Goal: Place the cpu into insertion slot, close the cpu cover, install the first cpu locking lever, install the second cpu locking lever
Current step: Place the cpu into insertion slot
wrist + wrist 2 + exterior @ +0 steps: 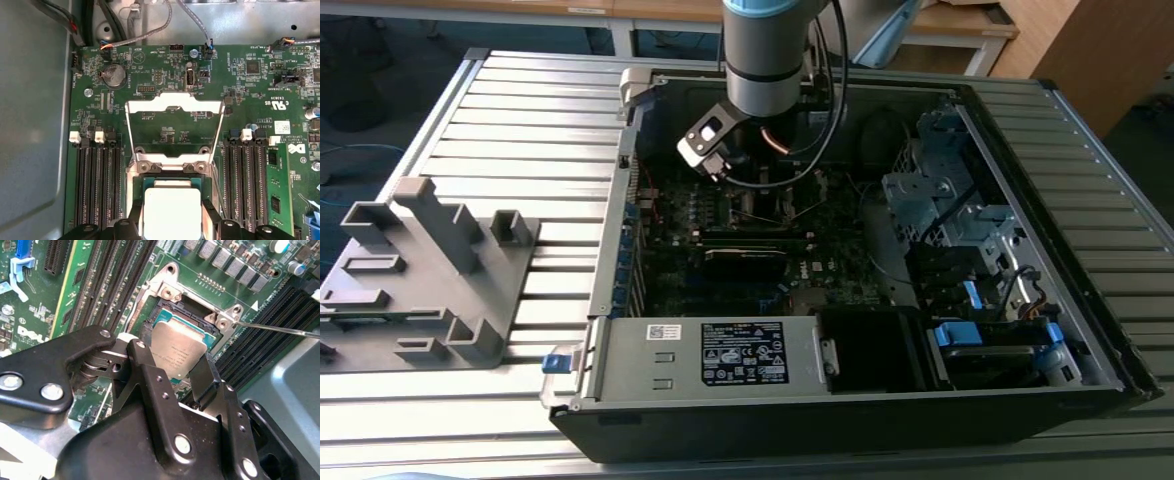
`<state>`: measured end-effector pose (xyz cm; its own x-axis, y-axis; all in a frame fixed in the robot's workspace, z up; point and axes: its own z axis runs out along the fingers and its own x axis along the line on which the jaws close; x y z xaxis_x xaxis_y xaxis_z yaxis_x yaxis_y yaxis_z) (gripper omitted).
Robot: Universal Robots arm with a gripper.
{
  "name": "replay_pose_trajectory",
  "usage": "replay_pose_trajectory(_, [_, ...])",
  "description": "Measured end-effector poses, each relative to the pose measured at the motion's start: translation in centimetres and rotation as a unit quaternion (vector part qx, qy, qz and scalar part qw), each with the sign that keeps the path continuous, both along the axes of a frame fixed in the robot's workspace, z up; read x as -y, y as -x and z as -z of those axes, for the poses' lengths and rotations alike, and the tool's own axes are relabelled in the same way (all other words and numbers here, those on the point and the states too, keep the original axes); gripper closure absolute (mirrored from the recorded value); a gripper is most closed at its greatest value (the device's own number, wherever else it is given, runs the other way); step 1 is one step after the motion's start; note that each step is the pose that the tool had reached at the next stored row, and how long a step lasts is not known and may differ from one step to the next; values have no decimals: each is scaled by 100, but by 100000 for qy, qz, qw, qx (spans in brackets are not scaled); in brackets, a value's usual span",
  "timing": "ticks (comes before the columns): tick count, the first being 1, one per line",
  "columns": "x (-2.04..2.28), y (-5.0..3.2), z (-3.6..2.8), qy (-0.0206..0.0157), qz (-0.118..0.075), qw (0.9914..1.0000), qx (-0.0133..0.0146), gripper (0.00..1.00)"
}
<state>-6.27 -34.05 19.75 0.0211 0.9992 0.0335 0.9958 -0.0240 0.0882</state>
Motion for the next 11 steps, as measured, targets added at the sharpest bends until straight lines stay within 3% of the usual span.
replay_pose_trajectory(11, [-1,2,38,1,-846,99996,4,46])
